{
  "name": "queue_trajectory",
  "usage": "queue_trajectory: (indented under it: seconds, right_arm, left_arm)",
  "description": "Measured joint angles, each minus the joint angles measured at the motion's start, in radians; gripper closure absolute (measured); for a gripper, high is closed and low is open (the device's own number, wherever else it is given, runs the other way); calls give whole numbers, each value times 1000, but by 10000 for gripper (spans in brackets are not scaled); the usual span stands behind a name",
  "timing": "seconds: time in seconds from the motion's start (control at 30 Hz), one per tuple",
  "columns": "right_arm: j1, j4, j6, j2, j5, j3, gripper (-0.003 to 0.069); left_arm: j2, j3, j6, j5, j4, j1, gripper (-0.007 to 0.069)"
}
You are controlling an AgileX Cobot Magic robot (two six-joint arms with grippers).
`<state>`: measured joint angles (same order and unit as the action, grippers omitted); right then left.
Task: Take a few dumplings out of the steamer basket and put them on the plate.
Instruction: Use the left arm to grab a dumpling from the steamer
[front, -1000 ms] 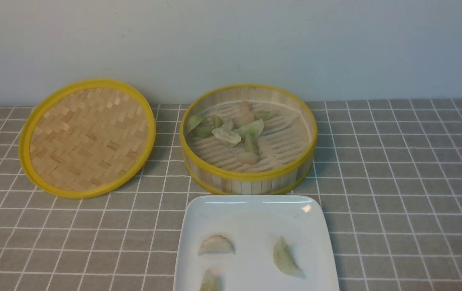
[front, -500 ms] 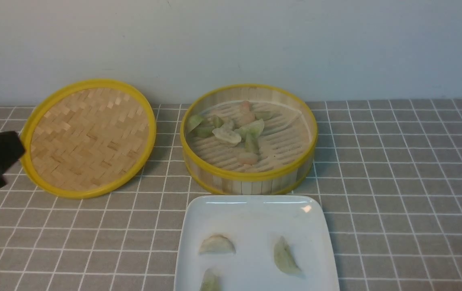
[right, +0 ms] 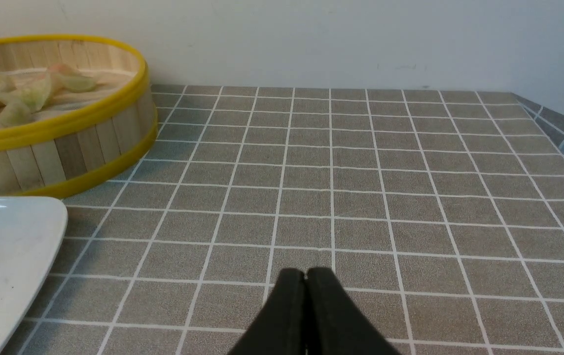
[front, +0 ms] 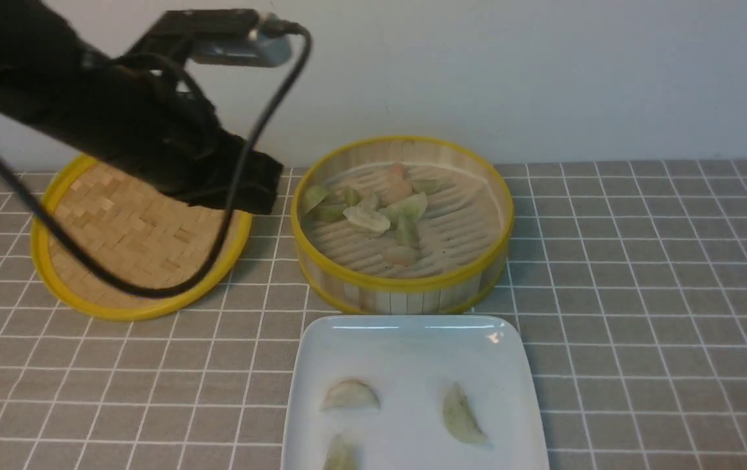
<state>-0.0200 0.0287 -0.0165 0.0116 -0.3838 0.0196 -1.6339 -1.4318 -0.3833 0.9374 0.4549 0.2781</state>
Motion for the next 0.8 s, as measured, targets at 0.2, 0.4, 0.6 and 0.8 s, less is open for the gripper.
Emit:
queue_trajectory:
  seconds: [0.2, 0.4, 0.6, 0.8]
  right_arm:
    - [0, 0, 0, 0, 0, 0, 673]
    - [0, 0, 0, 0, 0, 0, 673]
    - [0, 59, -1, 0, 32, 6, 673]
    - [0, 366, -67, 0, 227, 8, 673]
  left_arm:
    - [-269, -254, 50, 48, -137, 82, 629]
    - [-458, -482, 125, 114, -276, 108, 629]
    - [-561, -583, 123, 96, -310, 108, 629]
    - [-619, -586, 92, -33, -327, 109, 538]
